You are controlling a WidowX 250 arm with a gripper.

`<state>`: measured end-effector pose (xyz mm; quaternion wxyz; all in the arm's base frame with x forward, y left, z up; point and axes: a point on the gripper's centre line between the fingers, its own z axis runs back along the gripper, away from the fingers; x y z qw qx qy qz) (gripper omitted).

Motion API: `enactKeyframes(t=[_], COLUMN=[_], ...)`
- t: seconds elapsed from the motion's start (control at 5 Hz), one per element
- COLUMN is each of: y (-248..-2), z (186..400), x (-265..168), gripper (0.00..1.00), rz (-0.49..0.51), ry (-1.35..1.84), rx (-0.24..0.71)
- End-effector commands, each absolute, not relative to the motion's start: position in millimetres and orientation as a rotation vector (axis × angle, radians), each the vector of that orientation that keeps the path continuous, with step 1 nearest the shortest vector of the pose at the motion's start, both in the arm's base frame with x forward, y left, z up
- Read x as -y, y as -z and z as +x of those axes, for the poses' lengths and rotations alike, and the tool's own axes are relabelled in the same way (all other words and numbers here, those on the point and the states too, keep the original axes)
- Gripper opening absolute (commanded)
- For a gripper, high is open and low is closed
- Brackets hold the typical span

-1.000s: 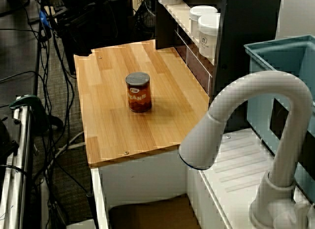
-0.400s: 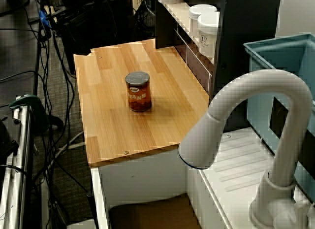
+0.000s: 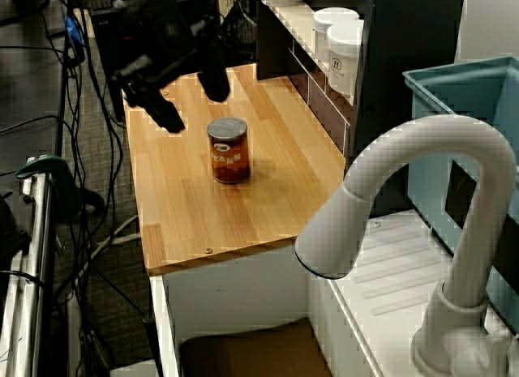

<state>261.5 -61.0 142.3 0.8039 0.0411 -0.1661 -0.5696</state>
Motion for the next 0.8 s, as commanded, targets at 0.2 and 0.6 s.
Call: enactKeyframes(t=[0.2,0.6], y=[-99.7,-95.2], z=[289.6,296.1], x=[49.5,35.3], gripper=[1.00,1.00], rz=[0.092,0.056], ry=[1.342,1.345], rx=[0.323,0.286])
